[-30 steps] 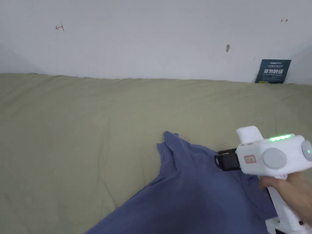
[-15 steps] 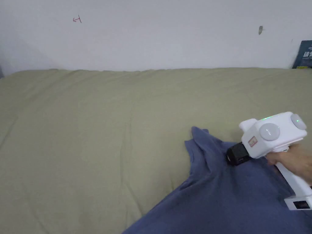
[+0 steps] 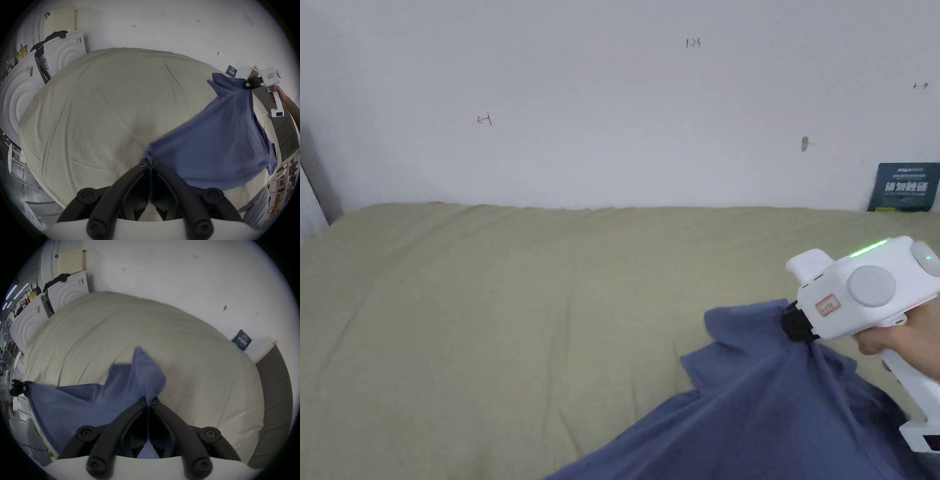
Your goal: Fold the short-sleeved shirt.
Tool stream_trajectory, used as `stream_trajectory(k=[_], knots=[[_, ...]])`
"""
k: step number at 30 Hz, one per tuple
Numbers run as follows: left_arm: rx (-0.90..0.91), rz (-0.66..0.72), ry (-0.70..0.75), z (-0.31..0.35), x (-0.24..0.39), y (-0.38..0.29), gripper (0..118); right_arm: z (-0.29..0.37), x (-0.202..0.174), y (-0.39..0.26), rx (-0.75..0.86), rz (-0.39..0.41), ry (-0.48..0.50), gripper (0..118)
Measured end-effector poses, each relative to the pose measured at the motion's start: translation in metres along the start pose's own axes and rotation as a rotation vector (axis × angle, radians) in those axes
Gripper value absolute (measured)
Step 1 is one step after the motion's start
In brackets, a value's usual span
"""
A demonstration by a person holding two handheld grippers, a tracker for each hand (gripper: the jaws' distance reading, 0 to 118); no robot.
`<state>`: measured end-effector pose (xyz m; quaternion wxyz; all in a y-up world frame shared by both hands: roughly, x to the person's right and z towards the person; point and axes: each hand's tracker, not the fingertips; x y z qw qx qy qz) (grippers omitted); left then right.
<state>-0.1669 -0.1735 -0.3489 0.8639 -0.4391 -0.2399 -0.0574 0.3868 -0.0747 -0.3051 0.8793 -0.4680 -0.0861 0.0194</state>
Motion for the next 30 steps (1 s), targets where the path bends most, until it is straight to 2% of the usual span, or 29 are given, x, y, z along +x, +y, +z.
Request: stream_trajectory(k=[3, 7, 10, 15, 16, 19, 23, 26, 30], knots=[[0.055, -0.011, -0.017, 0.017, 0.006, 0.031, 0, 0.059, 0.018, 0.001, 0.061, -0.007, -0.04, 3], [0.14, -0.032, -0.03, 0.051, 0.027, 0.081, 0, 0.147, 0.038, -0.018, 0.192, -0.083, -0.067, 3], [0.216, -0.056, -0.045, 0.082, 0.047, 0.121, 0, 0.209, 0.056, -0.029, 0.274, -0.101, -0.137, 3], [0.358, -0.113, -0.025, 0.143, 0.094, 0.189, 0, 0.301, 0.087, -0.048, 0.423, -0.196, -0.233, 3], [0.381, -0.127, -0.045, 0.158, 0.103, 0.202, 0, 0.331, 0.079, -0.058, 0.451, -0.213, -0.264, 3], [0.442, -0.171, -0.037, 0.203, 0.126, 0.243, 0, 0.377, 0.09, -0.064, 0.525, -0.252, -0.309, 3], [0.507, -0.146, -0.033, 0.246, 0.146, 0.283, 0, 0.413, 0.089, -0.068, 0.596, -0.294, -0.346, 3], [0.559, -0.149, -0.014, 0.266, 0.158, 0.301, 0, 0.421, 0.093, -0.063, 0.631, -0.336, -0.356, 3], [0.589, -0.147, 0.037, 0.277, 0.164, 0.32, 0, 0.427, 0.085, -0.052, 0.674, -0.351, -0.386, 3]])
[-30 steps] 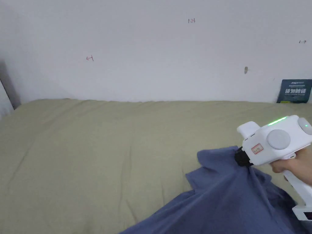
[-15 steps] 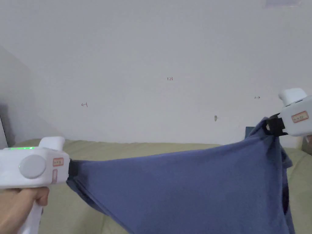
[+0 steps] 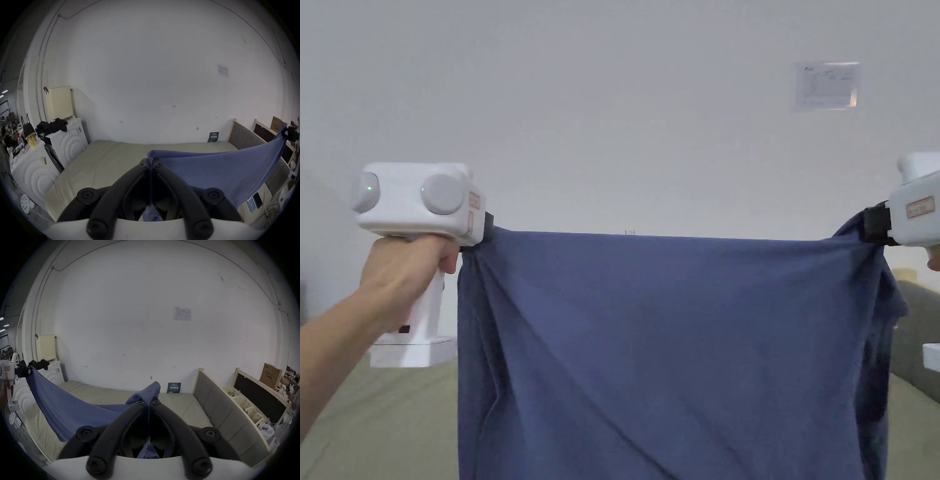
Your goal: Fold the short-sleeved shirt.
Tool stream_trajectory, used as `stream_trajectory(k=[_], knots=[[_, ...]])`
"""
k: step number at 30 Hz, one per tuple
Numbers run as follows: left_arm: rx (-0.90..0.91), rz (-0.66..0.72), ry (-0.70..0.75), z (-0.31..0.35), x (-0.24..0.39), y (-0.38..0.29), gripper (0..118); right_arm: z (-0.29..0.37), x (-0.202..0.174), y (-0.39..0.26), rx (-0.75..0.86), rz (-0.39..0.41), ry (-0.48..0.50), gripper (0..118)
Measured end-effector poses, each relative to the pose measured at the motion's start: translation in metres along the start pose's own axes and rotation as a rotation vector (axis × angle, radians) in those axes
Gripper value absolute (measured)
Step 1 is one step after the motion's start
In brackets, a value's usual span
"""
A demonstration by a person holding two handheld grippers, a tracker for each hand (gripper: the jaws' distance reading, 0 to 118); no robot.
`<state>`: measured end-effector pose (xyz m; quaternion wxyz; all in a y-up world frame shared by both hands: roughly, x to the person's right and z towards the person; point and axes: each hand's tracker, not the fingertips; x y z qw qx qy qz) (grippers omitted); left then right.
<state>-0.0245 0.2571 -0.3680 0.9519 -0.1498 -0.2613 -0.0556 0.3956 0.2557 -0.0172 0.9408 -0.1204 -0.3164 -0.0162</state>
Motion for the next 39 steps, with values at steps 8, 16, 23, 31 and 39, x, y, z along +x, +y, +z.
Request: stream_trajectory(k=[8, 16, 23, 31, 39], knots=[[0.049, -0.03, 0.081, -0.019, 0.002, 0.021, 0, -0.026, -0.018, 0.027, 0.059, -0.012, -0.02, 3], [0.074, -0.017, 0.127, -0.061, 0.007, 0.051, 0, -0.086, -0.038, 0.047, 0.055, 0.045, -0.043, 3], [0.067, -0.008, 0.153, -0.12, 0.014, 0.07, 0, -0.161, -0.045, 0.068, 0.046, 0.057, -0.063, 3], [0.042, -0.054, 0.191, -0.207, 0.022, 0.075, 0, -0.223, -0.056, 0.08, 0.048, 0.059, -0.09, 3], [0.018, -0.061, 0.219, -0.28, 0.033, 0.049, 0, -0.278, -0.071, 0.056, 0.025, 0.075, -0.101, 3]])
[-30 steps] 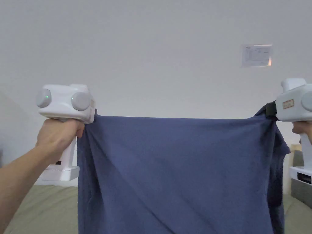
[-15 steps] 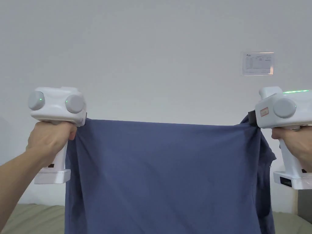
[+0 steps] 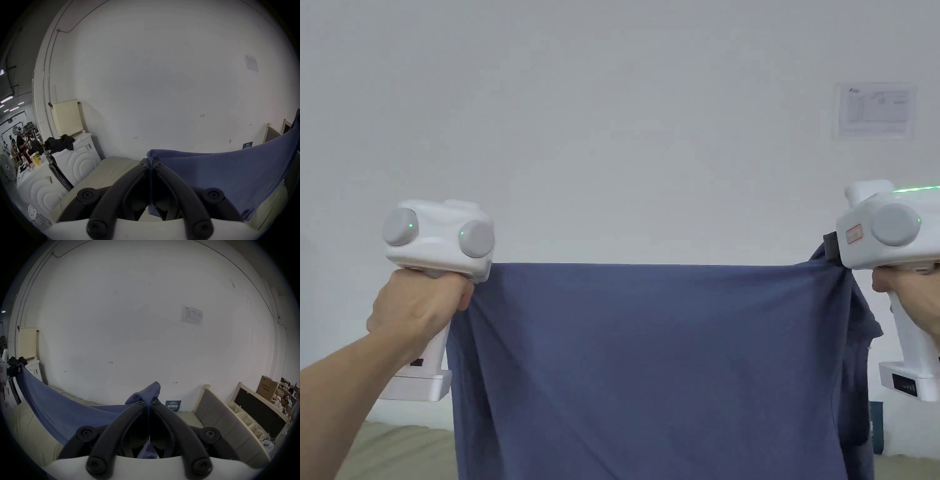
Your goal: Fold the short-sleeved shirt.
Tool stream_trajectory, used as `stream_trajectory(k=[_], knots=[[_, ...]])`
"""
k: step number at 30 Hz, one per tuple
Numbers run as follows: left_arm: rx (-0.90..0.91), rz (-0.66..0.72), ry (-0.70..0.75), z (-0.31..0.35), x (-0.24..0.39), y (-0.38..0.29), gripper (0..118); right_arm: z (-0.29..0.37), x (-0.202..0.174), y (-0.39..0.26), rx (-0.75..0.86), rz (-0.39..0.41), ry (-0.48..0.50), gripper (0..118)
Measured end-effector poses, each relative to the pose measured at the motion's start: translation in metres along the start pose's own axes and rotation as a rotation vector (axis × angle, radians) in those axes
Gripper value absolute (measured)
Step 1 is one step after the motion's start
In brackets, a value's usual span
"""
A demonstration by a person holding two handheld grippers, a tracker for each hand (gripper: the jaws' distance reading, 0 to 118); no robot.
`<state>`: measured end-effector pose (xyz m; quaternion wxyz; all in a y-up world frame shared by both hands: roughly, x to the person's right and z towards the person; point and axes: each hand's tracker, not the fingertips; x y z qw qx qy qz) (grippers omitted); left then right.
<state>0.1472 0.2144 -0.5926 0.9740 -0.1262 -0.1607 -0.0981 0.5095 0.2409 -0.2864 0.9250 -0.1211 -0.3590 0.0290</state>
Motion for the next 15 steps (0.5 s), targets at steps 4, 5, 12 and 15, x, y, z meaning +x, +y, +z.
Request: stream_trajectory(k=[4, 5, 12, 15], knots=[[-0.053, 0.001, 0.001, -0.033, 0.012, -0.031, 0, -0.029, -0.011, -0.032, -0.044, 0.008, -0.009, 3], [-0.081, 0.0, 0.004, -0.04, 0.017, -0.039, 0, -0.033, -0.013, -0.042, -0.057, 0.016, -0.002, 3], [-0.192, -0.034, -0.053, -0.066, 0.028, -0.137, 0, -0.054, -0.014, -0.136, -0.183, 0.049, 0.028, 3], [-0.227, -0.057, -0.082, -0.046, 0.024, -0.184, 0, -0.033, -0.013, -0.186, -0.228, 0.045, 0.057, 3]])
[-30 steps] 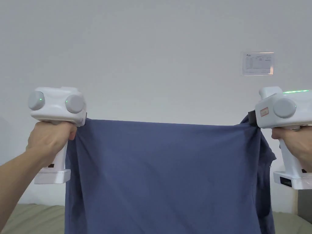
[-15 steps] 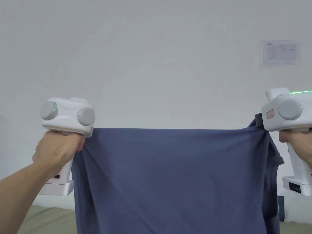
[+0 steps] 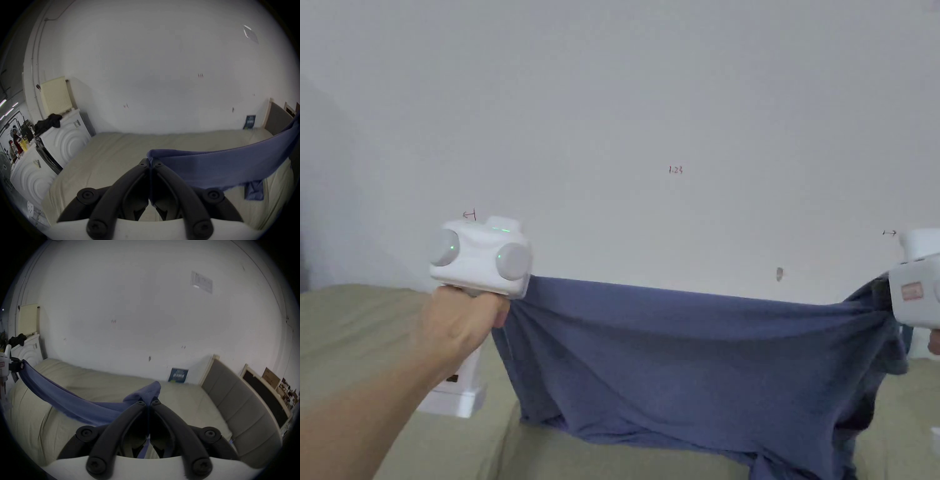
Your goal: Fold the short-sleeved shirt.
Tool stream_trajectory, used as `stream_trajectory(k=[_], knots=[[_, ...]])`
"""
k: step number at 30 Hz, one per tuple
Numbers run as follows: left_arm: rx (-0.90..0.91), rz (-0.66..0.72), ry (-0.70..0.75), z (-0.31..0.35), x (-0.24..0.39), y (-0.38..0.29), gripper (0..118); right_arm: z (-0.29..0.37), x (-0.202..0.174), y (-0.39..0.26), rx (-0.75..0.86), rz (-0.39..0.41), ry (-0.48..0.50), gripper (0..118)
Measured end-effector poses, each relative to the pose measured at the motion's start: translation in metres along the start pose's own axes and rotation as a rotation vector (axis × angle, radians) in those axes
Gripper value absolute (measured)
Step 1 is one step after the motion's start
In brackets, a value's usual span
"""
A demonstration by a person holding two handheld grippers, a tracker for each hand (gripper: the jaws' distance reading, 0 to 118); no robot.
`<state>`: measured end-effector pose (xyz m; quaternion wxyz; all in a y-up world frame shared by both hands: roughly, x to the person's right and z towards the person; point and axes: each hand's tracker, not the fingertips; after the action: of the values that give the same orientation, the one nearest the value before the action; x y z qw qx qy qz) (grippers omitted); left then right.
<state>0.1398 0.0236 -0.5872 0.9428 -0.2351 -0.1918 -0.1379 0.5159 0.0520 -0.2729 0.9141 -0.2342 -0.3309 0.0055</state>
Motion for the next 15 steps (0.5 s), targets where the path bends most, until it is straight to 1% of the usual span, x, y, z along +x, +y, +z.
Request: stream_trajectory(k=[1, 2, 3, 4, 7, 9, 10, 11, 12, 13, 15], knots=[[0.013, 0.012, -0.011, 0.007, -0.002, -0.018, 0, 0.007, 0.0, -0.02, -0.009, -0.022, 0.029, 3], [0.007, -0.002, -0.016, 0.016, -0.004, -0.033, 0, 0.016, -0.001, -0.037, -0.026, -0.021, 0.03, 3], [0.021, 0.041, -0.058, 0.03, -0.01, -0.053, 0, 0.027, -0.001, -0.056, -0.033, -0.021, 0.042, 3], [0.003, 0.053, -0.083, 0.039, -0.015, -0.069, 0, 0.037, 0.002, -0.076, -0.039, -0.021, 0.056, 3], [-0.027, 0.008, -0.075, 0.071, -0.03, -0.119, 0, 0.073, 0.003, -0.131, -0.073, -0.04, 0.099, 3], [-0.064, -0.004, -0.112, 0.092, -0.038, -0.152, 0, 0.091, 0.004, -0.167, -0.105, -0.03, 0.093, 3], [-0.073, 0.006, -0.106, 0.103, -0.041, -0.171, 0, 0.104, 0.004, -0.187, -0.097, -0.046, 0.106, 3], [-0.092, -0.022, -0.122, 0.111, -0.044, -0.188, 0, 0.116, 0.002, -0.204, -0.122, -0.061, 0.094, 3], [-0.094, -0.019, -0.12, 0.119, -0.046, -0.205, 0, 0.142, 0.001, -0.218, -0.126, -0.095, 0.123, 3], [-0.123, 0.001, -0.109, 0.127, -0.05, -0.221, 0, 0.155, -0.001, -0.236, -0.142, -0.106, 0.122, 3], [-0.158, 0.041, -0.14, 0.139, -0.055, -0.257, 0, 0.176, -0.003, -0.269, -0.151, -0.099, 0.117, 3]])
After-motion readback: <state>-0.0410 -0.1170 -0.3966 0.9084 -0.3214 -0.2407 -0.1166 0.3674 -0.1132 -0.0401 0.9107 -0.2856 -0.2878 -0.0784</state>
